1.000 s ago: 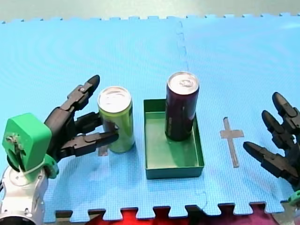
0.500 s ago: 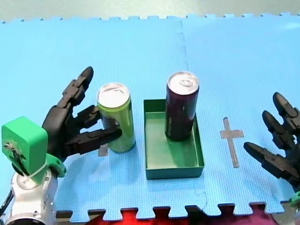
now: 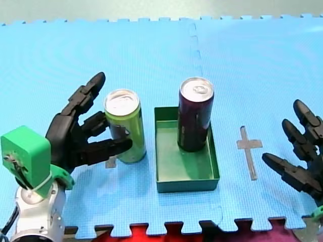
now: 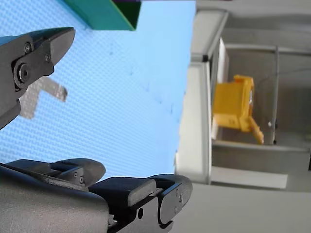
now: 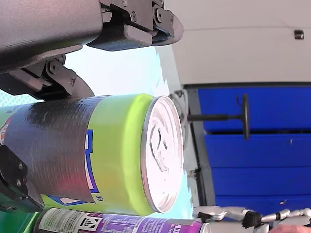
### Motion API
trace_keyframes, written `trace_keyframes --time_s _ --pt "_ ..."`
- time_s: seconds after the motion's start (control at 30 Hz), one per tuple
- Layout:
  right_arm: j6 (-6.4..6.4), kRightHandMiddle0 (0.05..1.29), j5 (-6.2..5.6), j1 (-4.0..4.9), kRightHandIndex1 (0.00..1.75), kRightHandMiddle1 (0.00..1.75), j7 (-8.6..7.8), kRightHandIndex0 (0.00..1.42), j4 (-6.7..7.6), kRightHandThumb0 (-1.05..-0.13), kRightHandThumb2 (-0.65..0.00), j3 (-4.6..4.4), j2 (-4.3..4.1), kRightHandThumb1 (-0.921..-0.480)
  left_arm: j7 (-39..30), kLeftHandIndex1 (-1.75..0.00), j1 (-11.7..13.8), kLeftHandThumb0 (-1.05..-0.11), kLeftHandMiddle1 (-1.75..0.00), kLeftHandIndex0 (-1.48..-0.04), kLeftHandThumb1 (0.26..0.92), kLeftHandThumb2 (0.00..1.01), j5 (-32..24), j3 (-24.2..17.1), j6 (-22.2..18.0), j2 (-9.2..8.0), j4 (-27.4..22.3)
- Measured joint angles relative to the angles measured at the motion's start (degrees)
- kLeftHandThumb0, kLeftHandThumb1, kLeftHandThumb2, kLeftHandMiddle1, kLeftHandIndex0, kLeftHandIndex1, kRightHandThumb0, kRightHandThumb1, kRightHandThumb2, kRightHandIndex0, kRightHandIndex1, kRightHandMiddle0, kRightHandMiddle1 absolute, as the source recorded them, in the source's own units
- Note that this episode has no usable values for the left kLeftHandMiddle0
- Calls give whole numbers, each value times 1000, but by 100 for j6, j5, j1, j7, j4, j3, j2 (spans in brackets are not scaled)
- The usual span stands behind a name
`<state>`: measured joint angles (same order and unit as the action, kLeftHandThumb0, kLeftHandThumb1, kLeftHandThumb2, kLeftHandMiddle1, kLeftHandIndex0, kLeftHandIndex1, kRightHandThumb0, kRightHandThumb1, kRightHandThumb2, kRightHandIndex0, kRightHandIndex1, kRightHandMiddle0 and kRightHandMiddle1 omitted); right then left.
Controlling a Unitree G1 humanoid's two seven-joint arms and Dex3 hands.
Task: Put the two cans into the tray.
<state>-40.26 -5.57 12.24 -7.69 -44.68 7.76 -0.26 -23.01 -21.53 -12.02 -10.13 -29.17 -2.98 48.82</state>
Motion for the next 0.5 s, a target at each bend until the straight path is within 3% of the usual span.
trace_keyframes --time_s 0.07,0.13,0.33,0.5 --pt "-1 334 -3 4 0 1 -8 384 -16 -741 0 2 0 -708 -52 -3 0 -181 -1187 -350 777 3 -73 -36 28 21 1" --pt "-2 334 -4 9 0 0 -12 384 -32 -740 0 5 0 -708 -96 -5 0 -179 -1354 -367 779 2 -127 -72 31 39 18" --pt "-3 333 -7 13 0 0 -16 381 -47 -739 0 8 0 -707 -344 -14 -27 -191 -1650 -475 788 11 -307 -158 93 44 98" --pt "-3 332 -7 13 0 0 -16 380 -49 -735 0 8 0 -705 -391 -21 -79 -251 -1728 -525 792 25 -409 -254 148 50 175"
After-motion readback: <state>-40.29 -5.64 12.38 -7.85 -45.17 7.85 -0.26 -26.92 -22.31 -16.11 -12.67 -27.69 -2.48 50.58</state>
